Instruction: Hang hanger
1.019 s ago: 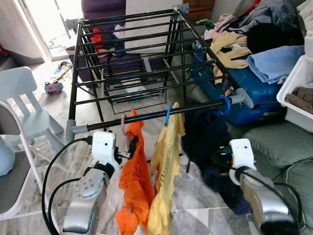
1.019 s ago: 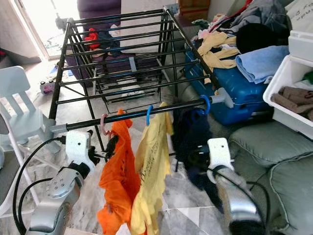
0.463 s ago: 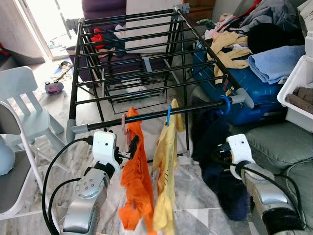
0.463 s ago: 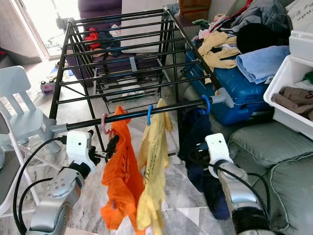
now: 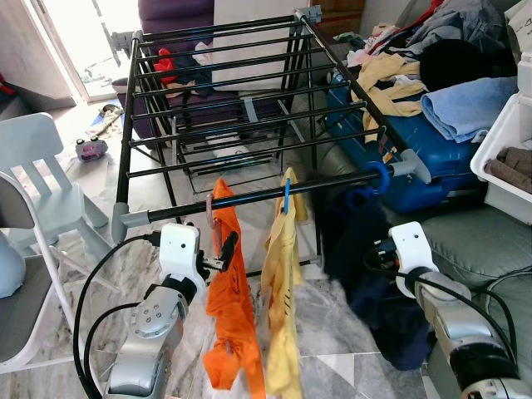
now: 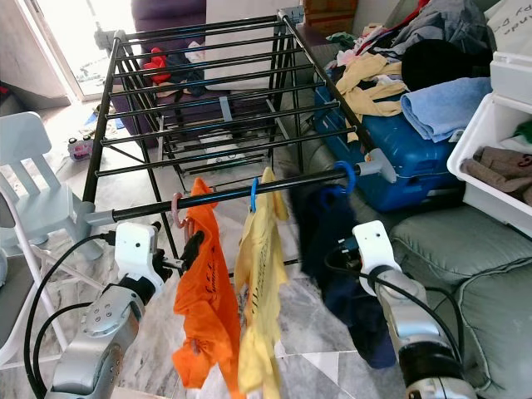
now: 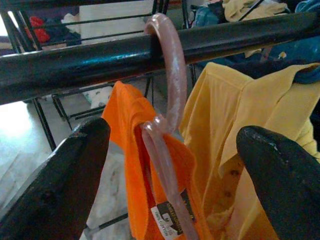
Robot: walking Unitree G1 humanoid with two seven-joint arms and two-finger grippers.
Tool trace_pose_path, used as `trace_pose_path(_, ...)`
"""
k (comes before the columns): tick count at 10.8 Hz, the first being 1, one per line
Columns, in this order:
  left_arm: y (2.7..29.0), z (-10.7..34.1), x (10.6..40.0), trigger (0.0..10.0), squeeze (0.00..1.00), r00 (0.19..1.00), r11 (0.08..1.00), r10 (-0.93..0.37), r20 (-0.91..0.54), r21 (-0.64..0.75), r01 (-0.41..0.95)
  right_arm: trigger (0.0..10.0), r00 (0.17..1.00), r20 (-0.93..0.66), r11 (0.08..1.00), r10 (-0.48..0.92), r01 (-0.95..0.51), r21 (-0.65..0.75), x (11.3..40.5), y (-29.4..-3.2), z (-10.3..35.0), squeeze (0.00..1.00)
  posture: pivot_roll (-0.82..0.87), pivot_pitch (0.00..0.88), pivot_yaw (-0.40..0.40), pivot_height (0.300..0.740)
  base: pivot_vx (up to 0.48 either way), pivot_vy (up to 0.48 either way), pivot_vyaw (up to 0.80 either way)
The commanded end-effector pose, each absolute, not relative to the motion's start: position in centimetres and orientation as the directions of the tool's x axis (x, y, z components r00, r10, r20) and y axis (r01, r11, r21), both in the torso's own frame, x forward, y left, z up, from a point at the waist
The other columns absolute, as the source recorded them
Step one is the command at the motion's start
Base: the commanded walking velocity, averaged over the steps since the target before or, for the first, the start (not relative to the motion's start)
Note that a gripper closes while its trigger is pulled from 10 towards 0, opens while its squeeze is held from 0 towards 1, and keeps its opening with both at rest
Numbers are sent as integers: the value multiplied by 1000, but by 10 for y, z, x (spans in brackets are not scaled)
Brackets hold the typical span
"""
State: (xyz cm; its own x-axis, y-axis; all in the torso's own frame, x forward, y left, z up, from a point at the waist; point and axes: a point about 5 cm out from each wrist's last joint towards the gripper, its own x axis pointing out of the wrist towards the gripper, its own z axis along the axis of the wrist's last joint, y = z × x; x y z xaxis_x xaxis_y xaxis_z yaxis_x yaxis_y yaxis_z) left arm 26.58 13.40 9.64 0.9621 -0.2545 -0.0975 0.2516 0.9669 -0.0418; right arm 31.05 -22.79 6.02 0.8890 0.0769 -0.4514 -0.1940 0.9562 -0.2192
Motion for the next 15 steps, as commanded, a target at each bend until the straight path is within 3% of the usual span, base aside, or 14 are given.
trace_pose_path(1, 136, 94, 266, 10000, 0, 960, 966, -257, -114, -32, 255, 0, 898, -429, 950, 96, -212, -230, 317, -226, 67, 0, -153, 0, 64, 740, 0, 0, 0)
trace_pose_path(5, 135, 93, 267, 10000, 0, 960, 968, -253, -120, -34, 250, 0, 898, -424, 953, 118, -223, -207, 313, -224, 62, 0, -157, 0, 63, 740, 0, 0, 0)
trace_pose_path(11, 134, 93, 269, 10000, 0, 959, 966, -257, -119, -35, 255, 0, 926, -376, 987, 43, -98, -130, 310, -221, 61, 0, -162, 0, 63, 740, 0, 0, 0)
trace_pose_path(15, 134, 90, 266, 10000, 0, 962, 971, -241, -126, -20, 240, 0, 982, -187, 992, -8, -16, -128, 300, -225, 85, 0, -162, 0, 58, 740, 0, 0, 0)
